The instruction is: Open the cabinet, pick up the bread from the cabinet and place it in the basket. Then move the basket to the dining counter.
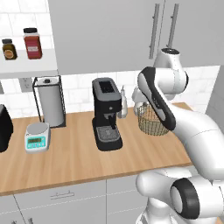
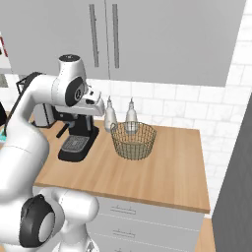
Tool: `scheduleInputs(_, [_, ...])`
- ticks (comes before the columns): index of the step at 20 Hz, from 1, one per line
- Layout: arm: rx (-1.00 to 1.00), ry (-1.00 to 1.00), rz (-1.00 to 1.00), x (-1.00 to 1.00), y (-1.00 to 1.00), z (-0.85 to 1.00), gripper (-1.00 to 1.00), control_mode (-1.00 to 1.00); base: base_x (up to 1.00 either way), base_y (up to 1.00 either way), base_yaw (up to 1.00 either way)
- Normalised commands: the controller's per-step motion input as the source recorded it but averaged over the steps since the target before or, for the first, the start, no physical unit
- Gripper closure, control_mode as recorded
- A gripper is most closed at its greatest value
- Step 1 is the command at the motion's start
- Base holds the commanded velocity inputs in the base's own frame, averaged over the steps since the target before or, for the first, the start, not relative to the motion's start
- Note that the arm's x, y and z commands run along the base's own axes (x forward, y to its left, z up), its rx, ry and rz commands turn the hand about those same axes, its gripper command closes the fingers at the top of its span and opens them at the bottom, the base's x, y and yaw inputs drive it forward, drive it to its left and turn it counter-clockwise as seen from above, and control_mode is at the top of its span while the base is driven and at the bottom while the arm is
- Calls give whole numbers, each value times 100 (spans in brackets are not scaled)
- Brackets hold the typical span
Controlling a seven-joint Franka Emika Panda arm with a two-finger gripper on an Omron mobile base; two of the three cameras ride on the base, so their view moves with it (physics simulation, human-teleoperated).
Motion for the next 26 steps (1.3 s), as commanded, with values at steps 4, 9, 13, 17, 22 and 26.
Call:
scheduleInputs(4, [-1,-3,-2,18,-48,0,-100,-100,0,0,0])
scheduleInputs(9, [-1,-30,-3,25,-76,57,-100,-100,0,0,0])
scheduleInputs(13, [0,-41,0,12,-47,99,-100,-100,0,0,0])
scheduleInputs(17, [-2,-47,0,17,-30,100,-100,-100,0,0,0])
scheduleInputs(22, [-5,-31,-2,22,-11,95,-100,-100,0,0,0])
scheduleInputs(26, [0,-2,-7,28,0,58,-100,-100,0,0,0])
